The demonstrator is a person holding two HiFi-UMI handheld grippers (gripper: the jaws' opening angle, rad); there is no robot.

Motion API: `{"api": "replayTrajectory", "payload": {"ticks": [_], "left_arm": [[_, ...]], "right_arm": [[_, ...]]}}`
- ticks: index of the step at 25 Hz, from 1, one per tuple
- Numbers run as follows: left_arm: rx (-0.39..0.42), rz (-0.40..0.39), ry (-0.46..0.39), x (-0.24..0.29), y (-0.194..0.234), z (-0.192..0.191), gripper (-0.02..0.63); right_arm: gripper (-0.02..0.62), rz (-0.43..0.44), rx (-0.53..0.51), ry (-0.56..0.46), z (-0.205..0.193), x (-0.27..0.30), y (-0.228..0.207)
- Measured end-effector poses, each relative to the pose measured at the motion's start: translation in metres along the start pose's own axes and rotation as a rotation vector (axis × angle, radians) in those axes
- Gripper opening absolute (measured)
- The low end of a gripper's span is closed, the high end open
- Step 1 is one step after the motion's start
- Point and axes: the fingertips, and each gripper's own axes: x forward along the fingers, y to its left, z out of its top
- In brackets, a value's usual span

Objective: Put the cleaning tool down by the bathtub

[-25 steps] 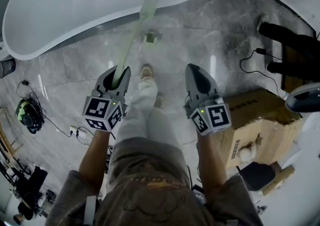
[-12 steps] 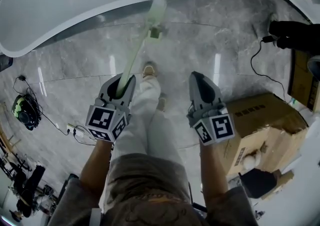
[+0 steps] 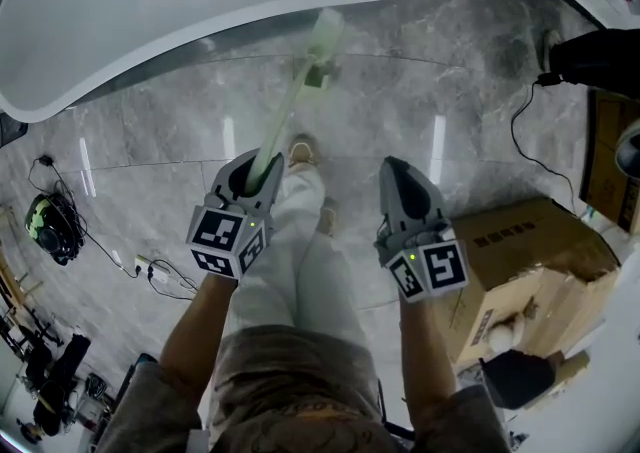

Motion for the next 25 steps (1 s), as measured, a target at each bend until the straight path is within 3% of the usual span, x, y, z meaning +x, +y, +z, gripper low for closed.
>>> {"api": "replayTrajectory", "payload": {"ticks": [10, 25], "left_arm": [[-0.029, 0.011, 0.08, 0.049, 0.022, -0.029, 0.074], [-0.122, 0.06, 0.278, 0.13, 0.062, -0.086, 0.072]], "right_arm": [[-0.002, 0.002, -0.001, -0.001, 0.003, 0.017, -0.009], [-0.002, 0.0, 0.027, 0.018, -0.007, 0.032, -0.018]]}}
